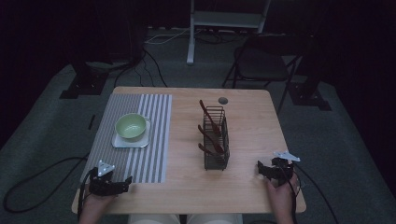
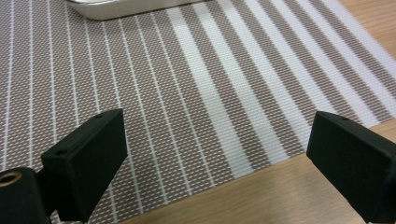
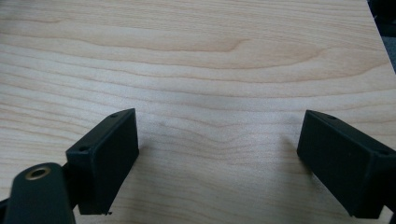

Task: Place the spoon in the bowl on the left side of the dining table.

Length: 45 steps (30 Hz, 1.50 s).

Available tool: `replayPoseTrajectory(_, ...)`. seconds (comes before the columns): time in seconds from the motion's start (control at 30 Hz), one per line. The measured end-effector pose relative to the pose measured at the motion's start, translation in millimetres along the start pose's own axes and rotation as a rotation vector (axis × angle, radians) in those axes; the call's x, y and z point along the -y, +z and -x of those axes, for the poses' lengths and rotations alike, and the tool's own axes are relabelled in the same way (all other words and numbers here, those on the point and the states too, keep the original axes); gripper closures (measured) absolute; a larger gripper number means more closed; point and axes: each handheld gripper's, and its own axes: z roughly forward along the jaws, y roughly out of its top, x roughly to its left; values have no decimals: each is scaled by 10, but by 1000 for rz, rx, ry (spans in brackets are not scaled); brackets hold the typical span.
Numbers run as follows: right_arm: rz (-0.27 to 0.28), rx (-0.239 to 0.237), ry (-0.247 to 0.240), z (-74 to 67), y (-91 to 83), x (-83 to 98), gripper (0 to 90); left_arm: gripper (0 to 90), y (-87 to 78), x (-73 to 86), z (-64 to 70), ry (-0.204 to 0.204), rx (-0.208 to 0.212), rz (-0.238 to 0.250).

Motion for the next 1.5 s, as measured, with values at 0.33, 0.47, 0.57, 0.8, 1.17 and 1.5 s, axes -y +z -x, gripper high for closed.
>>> replayPoseTrajectory(0.33,0,0,0,0,0,0,119,50,-19,-72,112,39,32,5)
replayPoseTrajectory(0.47,-1,0,0,0,0,0,119,51,-23,-115,141,46,59,9)
replayPoseTrajectory(0.57,0,0,0,0,0,0,119,50,-14,-140,166,45,78,15)
replayPoseTrajectory(0.8,0,0,0,0,0,0,119,50,-11,-194,220,62,87,33)
replayPoseTrajectory(1.17,0,0,0,0,0,0,119,51,-1,-286,343,110,118,40)
replayPoseTrajectory(1.5,0,0,0,0,0,0,119,51,8,-391,445,148,146,60)
